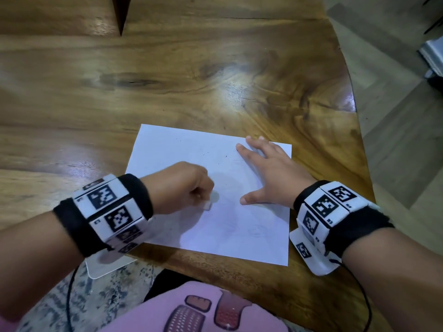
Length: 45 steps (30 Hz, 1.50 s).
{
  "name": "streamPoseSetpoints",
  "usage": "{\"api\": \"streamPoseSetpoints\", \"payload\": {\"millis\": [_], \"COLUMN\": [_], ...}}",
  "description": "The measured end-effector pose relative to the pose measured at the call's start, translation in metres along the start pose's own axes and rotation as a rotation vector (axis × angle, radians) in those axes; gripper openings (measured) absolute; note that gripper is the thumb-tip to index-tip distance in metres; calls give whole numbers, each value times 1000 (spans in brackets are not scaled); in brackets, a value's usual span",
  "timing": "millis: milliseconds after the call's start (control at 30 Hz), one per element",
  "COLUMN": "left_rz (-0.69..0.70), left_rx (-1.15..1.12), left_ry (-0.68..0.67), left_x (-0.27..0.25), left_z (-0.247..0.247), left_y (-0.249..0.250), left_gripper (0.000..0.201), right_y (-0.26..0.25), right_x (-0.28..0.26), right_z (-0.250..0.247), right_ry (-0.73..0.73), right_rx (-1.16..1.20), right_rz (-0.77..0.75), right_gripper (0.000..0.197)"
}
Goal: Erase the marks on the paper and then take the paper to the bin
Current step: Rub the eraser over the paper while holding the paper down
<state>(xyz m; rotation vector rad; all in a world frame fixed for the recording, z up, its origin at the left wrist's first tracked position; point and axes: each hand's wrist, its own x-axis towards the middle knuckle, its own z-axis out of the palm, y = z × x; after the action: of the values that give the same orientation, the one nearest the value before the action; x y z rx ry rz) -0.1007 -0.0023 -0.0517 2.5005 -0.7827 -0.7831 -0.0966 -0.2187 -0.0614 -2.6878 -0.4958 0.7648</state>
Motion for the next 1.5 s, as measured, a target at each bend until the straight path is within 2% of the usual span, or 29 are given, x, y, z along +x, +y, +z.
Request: {"api": "streamPoseSetpoints", "payload": {"millis": [33, 167, 200, 267, 367, 400, 500, 567, 633, 700, 767, 800, 867, 967, 1000, 1067, 1133, 1200, 1267, 1367, 1433, 1500], "left_rz": [3, -76, -88, -39, 46, 51, -2, -47, 14, 122, 135, 134, 140, 31, 16, 89, 142, 121, 108, -33, -91, -32], "left_rx": [-6, 4, -11, -41, -36, -29, 6, 23, 30, 23, 21, 12, 18, 12, 5, -4, -38, -53, -34, 0, -13, -62], "left_ry": [2, 269, 289, 220, 30, 26, 179, 223, 193, 94, -27, -43, 35, 192, 204, 177, 69, -5, 75, 263, 270, 221], "left_x": [-1, 21, 22, 9, -14, -12, 19, 36, 29, 2, -20, -21, -4, 28, 31, 15, -11, -23, -10, 26, 35, 18], "left_z": [1, -8, -7, 2, 13, 13, -1, -7, 1, 14, 23, 24, 17, 4, 5, 14, 24, 28, 19, -5, -7, 3], "left_y": [-1, -3, -4, -6, -5, -5, 5, 10, 9, 7, 6, 5, 6, 11, 11, 9, 7, 5, 5, 7, 6, 6], "left_gripper": [2, 6, 11, 20, 15, 13, 9, 8, 13, 17, 12, 9, 7, 8, 9, 14, 13, 11, 8, 9, 14, 18], "right_y": [0, 0, -1, -1, -1, -1, -1, -1, -1, -1, -1, -1, 0, 0, 0, 0, 1, 1, 1, 0, 0, 1], "right_x": [0, 0, 0, 0, 0, -1, 0, 0, 1, 1, 0, 0, 0, 1, 1, 1, 2, 2, 1, 1, 1, 2], "right_z": [0, 0, 0, 0, 0, -1, 0, 1, 0, 0, 0, 0, 0, 2, 2, 2, 2, 2, 2, 1, 1, 1], "right_ry": [-1, 0, 0, -4, -2, 0, 2, 6, 0, 1, 2, 3, 5, 1, 0, 2, 7, 3, 1, 1, -1, -2], "right_rx": [-4, -6, -8, -13, -17, -18, -19, -17, -18, -26, -28, -26, -24, -18, -12, -11, -21, -24, -29, -30, -24, -21], "right_rz": [0, -1, 1, 0, -2, -3, -6, -6, -4, -3, -5, -6, -10, -5, -2, -1, 0, -3, -6, -4, 0, 3], "right_gripper": [109, 109, 109, 109, 109, 109, 109, 110, 110, 110, 109, 109, 109, 109, 109, 110, 110, 110, 109, 109, 109, 110]}}
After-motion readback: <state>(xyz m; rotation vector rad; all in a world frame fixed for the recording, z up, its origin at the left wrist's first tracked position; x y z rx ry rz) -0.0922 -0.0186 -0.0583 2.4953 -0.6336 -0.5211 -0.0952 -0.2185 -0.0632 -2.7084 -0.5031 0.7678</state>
